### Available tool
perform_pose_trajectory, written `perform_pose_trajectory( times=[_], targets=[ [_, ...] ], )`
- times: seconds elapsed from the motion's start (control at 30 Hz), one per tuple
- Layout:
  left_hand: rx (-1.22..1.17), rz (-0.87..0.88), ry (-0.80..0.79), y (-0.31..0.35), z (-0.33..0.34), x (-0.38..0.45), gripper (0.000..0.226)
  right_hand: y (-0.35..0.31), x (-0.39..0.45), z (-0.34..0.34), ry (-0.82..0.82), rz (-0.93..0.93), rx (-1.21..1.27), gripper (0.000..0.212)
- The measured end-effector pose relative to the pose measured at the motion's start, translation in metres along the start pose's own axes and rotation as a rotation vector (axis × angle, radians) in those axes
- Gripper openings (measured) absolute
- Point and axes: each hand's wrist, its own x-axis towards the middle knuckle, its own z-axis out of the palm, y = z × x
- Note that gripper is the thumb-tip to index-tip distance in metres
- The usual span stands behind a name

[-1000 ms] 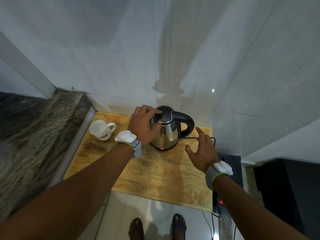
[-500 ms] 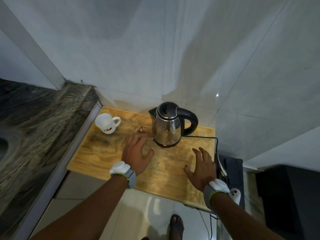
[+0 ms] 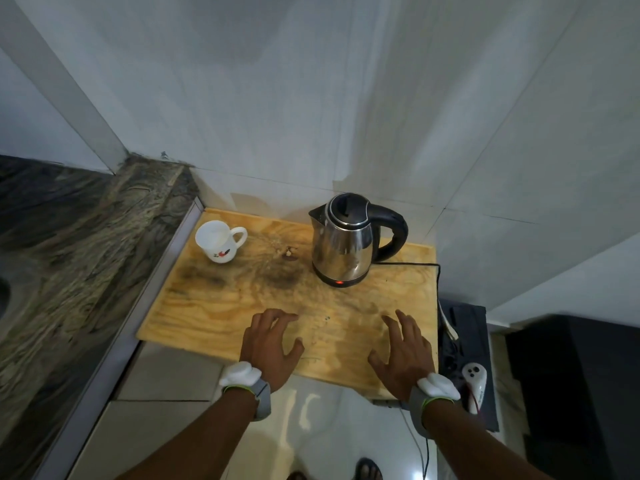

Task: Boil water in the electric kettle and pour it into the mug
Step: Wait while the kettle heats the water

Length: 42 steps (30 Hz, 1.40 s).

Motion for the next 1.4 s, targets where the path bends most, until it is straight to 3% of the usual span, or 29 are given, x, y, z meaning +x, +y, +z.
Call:
perform_pose_trajectory(
  times=[0.5, 0.97, 1.4],
  targets=[
    [0.147, -0.114, -0.012, -0.021, 0.087, 0.02, 0.072, 0.041, 0.058, 0.049, 0.004, -0.057, -0.093, 0.088],
    [0.217, -0.125, 0.018, -0.045, 0.123, 0.04, 0.077, 0.052, 0.083, 0.067, 0.072, -0.097, -0.16, 0.086],
    [0.276, -0.083, 0.032, -0.046, 0.128, 0.044, 0.078, 0.05, 0.087, 0.065, 0.033, -0.071, -0.164, 0.083]
  ],
)
